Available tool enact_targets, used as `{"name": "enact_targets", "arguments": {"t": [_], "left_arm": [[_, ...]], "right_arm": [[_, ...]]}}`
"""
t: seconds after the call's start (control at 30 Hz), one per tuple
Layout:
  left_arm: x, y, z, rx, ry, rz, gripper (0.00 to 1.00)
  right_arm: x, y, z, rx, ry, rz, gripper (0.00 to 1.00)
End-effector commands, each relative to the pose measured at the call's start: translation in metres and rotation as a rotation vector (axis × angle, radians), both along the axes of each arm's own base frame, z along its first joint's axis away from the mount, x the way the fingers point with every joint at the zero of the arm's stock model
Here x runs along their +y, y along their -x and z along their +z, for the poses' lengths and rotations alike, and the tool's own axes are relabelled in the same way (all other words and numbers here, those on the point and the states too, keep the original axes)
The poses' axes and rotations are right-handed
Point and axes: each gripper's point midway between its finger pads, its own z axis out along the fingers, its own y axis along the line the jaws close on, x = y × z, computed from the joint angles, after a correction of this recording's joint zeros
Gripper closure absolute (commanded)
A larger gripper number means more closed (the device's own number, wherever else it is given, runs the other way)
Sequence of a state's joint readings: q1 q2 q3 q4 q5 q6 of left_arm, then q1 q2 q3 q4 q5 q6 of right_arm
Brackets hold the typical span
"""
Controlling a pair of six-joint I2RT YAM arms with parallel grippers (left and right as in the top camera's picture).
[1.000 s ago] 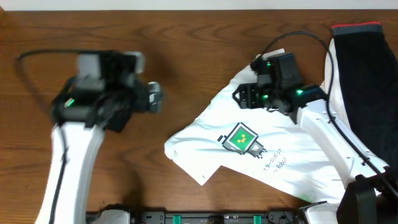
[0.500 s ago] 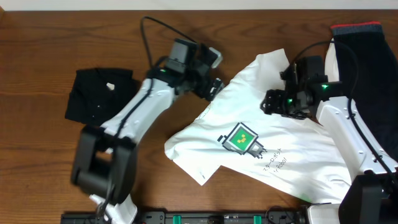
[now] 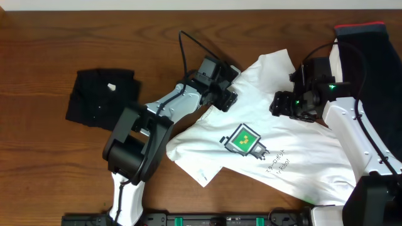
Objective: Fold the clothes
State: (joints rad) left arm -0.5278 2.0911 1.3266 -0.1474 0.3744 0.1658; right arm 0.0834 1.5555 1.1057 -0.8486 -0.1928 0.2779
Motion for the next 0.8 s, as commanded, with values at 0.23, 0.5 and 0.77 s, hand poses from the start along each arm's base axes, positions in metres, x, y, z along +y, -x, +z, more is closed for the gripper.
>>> {"name": "enact_targets", "arguments": {"t": [0.23,0.5,0.77], "left_arm": [[0.029,-0.027,-0.006,-0.037,-0.088,0.157,0.94],[0.12,-0.092,0.011,-0.04,-0.044,0.519,0.94],[0.222,-0.133,0.024,-0.058,0.054,0.821,0.94]], "right_arm": [[-0.006,-0.003,0.004,-0.014,0.011,-0.022,0.25],[-0.006,-0.003,0.004,-0.016,0.013,-0.012,0.24],[-0.006,-0.003,0.004,-0.016,0.013,-0.012,0.23]]}}
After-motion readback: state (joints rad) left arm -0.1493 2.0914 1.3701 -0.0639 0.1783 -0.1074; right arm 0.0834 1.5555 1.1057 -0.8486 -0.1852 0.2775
